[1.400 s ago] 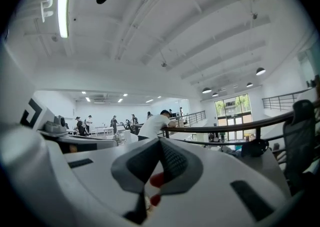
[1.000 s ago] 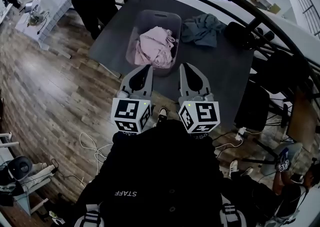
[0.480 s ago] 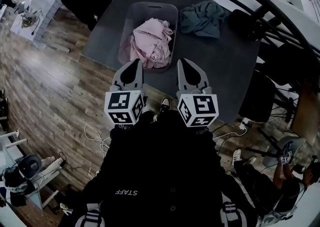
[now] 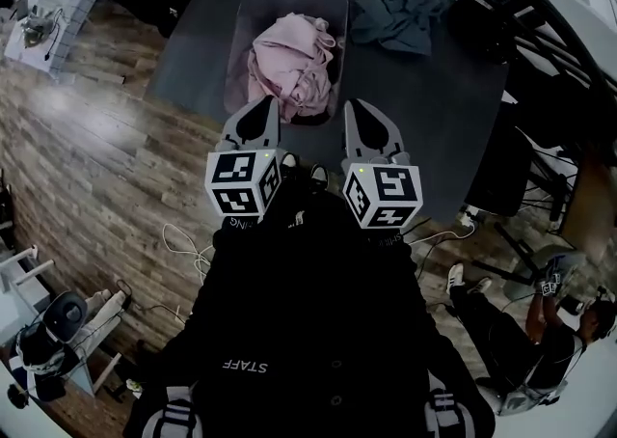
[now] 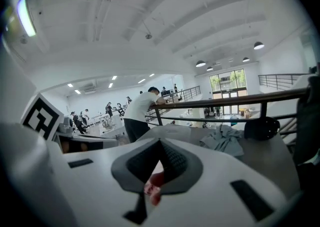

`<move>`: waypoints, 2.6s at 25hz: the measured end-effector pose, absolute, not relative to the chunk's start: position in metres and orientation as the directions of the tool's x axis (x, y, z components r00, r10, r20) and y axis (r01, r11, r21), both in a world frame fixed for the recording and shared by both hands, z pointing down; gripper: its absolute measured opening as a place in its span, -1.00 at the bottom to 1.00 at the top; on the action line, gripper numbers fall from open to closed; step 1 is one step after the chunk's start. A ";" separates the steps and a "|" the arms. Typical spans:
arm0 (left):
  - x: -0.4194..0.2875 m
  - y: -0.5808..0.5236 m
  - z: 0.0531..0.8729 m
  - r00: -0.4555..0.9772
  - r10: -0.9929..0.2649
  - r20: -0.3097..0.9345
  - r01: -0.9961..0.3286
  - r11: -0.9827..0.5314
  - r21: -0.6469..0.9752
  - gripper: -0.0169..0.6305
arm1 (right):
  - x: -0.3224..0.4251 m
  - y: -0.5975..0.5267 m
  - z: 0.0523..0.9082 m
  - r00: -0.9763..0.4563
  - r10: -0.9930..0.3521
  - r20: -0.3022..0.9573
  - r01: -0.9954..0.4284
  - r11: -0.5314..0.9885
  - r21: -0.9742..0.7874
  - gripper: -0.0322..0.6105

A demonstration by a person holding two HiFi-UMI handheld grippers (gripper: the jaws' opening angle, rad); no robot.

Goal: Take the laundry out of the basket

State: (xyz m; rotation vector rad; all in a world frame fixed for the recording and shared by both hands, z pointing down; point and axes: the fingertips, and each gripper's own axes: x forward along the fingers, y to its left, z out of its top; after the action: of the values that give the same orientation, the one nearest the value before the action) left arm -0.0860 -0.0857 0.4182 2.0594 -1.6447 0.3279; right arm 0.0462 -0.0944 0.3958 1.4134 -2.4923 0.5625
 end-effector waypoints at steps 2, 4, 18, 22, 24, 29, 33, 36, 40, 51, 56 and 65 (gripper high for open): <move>-0.091 -0.095 0.432 0.258 -0.829 0.496 -0.958 -0.152 0.244 -0.95 | 0.043 -0.102 0.406 -0.504 -0.768 0.396 -0.864 0.453 -0.221 -0.85; -0.096 -0.106 0.443 0.264 -0.813 0.519 -0.955 -0.145 0.258 -0.95 | 0.041 -0.112 0.415 -0.496 -0.764 0.413 -0.868 0.441 -0.227 -0.85; -0.115 -0.153 0.501 0.277 -0.721 0.635 -0.950 -0.109 0.291 -0.95 | 0.023 -0.163 0.461 -0.431 -0.741 0.515 -0.902 0.365 -0.230 -0.85; -0.117 -0.168 0.516 0.282 -0.697 0.659 -0.949 -0.102 0.298 -0.95 | 0.024 -0.178 0.471 -0.411 -0.735 0.540 -0.911 0.351 -0.216 -0.85; -0.116 -0.176 0.525 0.285 -0.681 0.675 -0.949 -0.100 0.300 -0.95 | 0.027 -0.185 0.476 -0.399 -0.732 0.552 -0.917 0.338 -0.214 -0.85; -0.113 -0.188 0.552 0.292 -0.631 0.719 -0.948 -0.094 0.303 -0.95 | 0.033 -0.197 0.485 -0.390 -0.721 0.573 -0.921 0.322 -0.222 -0.85; -0.108 -0.196 0.573 0.304 -0.595 0.744 -0.945 -0.089 0.315 -0.83 | 0.041 -0.208 0.490 -0.372 -0.726 0.579 -0.928 0.296 -0.225 -0.85; -0.105 -0.201 0.587 0.316 -0.570 0.759 -0.941 -0.084 0.328 -0.57 | 0.046 -0.217 0.494 -0.360 -0.730 0.582 -0.933 0.282 -0.224 -0.85; -0.102 -0.204 0.605 0.322 -0.526 0.787 -0.940 -0.081 0.330 -0.24 | 0.053 -0.226 0.500 -0.345 -0.732 0.588 -0.939 0.264 -0.222 -0.85; -0.117 -0.221 0.649 0.254 -0.484 0.837 -0.958 -0.008 0.286 0.46 | 0.067 -0.239 0.519 -0.325 -0.719 0.615 -0.945 0.230 -0.231 -0.85; -0.118 -0.230 0.672 0.256 -0.453 0.854 -0.955 0.017 0.295 0.68 | 0.073 -0.240 0.526 -0.319 -0.713 0.624 -0.947 0.220 -0.233 -0.85; -0.106 -0.240 0.716 0.276 -0.379 0.883 -0.952 0.021 0.306 0.86 | 0.079 -0.243 0.534 -0.317 -0.705 0.634 -0.948 0.213 -0.237 -0.85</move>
State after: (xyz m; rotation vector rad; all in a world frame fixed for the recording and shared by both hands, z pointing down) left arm -0.1059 -0.2401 0.7162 1.5441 -1.2759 0.7183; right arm 0.0788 -0.2434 0.5340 1.5351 -2.1035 0.8484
